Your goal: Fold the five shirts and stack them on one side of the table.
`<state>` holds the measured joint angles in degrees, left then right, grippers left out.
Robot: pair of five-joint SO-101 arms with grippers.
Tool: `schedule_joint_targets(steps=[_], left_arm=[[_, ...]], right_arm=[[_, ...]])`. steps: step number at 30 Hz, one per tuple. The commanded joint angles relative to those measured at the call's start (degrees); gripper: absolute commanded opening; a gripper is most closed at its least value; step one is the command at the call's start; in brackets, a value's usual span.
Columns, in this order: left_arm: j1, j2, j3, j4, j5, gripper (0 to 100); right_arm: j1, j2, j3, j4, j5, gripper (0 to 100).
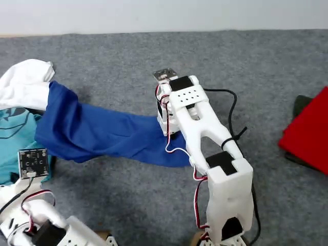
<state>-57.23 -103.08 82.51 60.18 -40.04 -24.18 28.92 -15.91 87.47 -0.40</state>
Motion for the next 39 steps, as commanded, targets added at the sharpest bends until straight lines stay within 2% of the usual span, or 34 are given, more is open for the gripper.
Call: schedule_joint_targets(steps=[1,12,17,20,25,31,34,39], left_arm=[[-0.1,-0.4,0.0,-0.8,-0.6,13],[-0.1,-0.4,0.0,1.7,-0.6,13],[0.0,-0.4,0.2,1.7,-0.6,13],[0.1,-0.4,0.7,1.7,-0.6,13],[0.0,-0.4,0.5,1.7,-1.1,13],[-0.1,-0.4,0.7,1.7,-1.7,13],[0.2,-0.4,0.7,3.3,-1.5,13],[0.2,-0.4,0.3,7.1,-1.5,13]], right_arm=[[-0.8,0.5,-3.6,-1.7,-0.4,19.0],[-3.4,3.6,-3.6,-7.9,1.8,18.0],[-3.2,3.6,-3.6,-7.8,4.0,1.3],[-3.4,3.6,-3.6,-7.1,5.2,1.7],[-2.5,3.6,-10.7,-0.3,5.3,1.0],[-0.4,3.6,-30.6,14.8,5.4,1.0],[2.2,2.3,-35.6,15.4,5.4,1.0],[5.1,-2.9,-36.0,15.3,5.5,1.0]])
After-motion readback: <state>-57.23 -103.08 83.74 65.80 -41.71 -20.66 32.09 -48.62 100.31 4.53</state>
